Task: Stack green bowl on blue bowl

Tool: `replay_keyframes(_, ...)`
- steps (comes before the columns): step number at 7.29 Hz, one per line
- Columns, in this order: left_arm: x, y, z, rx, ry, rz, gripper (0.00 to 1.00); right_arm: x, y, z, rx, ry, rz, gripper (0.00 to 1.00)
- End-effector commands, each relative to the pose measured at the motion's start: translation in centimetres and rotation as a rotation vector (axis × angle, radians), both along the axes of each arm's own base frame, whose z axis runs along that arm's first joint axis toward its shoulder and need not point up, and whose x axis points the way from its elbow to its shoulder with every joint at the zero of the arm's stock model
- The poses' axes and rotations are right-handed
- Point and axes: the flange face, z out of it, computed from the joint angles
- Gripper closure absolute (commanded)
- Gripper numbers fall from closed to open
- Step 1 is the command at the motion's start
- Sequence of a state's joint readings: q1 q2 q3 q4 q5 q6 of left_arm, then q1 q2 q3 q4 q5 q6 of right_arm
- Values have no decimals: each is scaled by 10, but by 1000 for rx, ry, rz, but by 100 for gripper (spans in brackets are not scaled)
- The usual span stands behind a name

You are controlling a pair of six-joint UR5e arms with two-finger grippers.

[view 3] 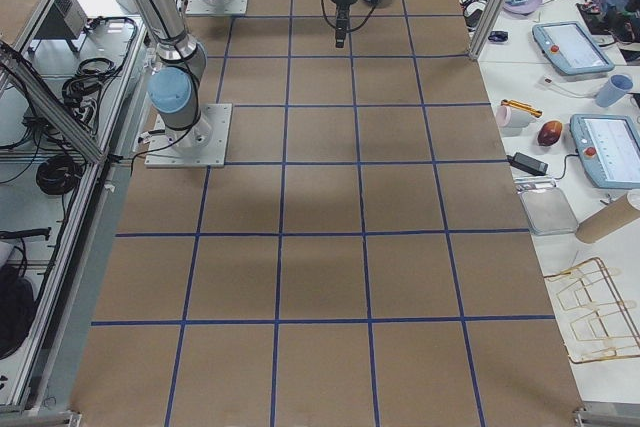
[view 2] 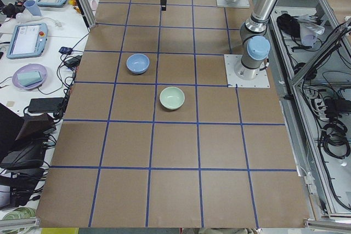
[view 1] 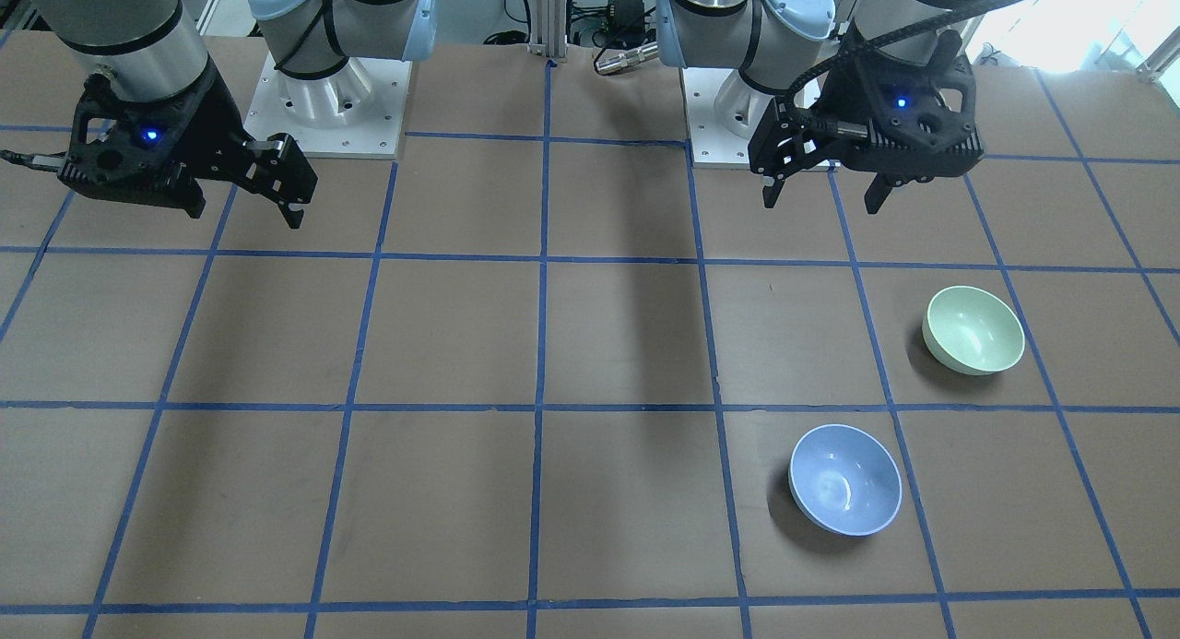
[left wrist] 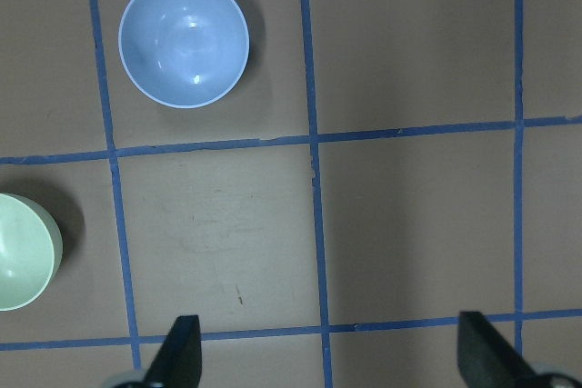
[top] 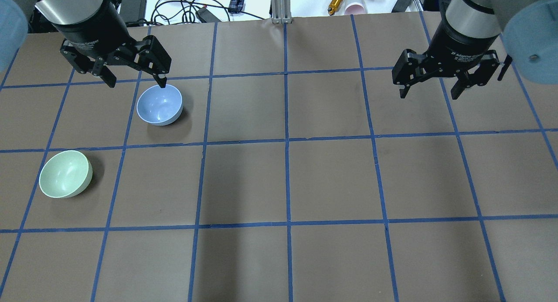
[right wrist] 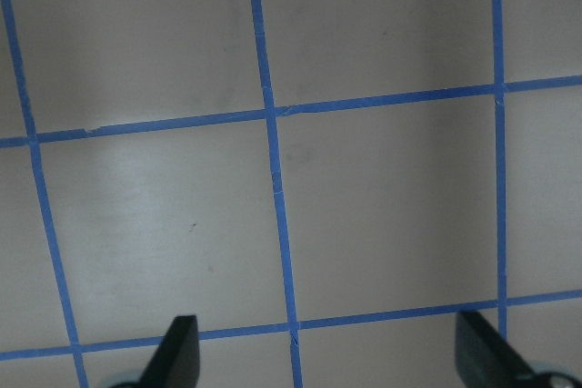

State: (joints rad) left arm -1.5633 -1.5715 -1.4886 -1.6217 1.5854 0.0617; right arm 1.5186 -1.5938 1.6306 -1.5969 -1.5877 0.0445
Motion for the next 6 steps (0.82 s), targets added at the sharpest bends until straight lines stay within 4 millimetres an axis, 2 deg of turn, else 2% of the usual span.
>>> replay_keyframes(1,0,0,-1,1,-1,-1,0,0,0,0,0,0,0,0)
replay_keyframes(4,7,-2,-3,6,2,13,0,0,0,0,0,0,0,0)
replay_keyframes(6,67,-12,-7,20,8,88,0,0,0,0,0,0,0,0)
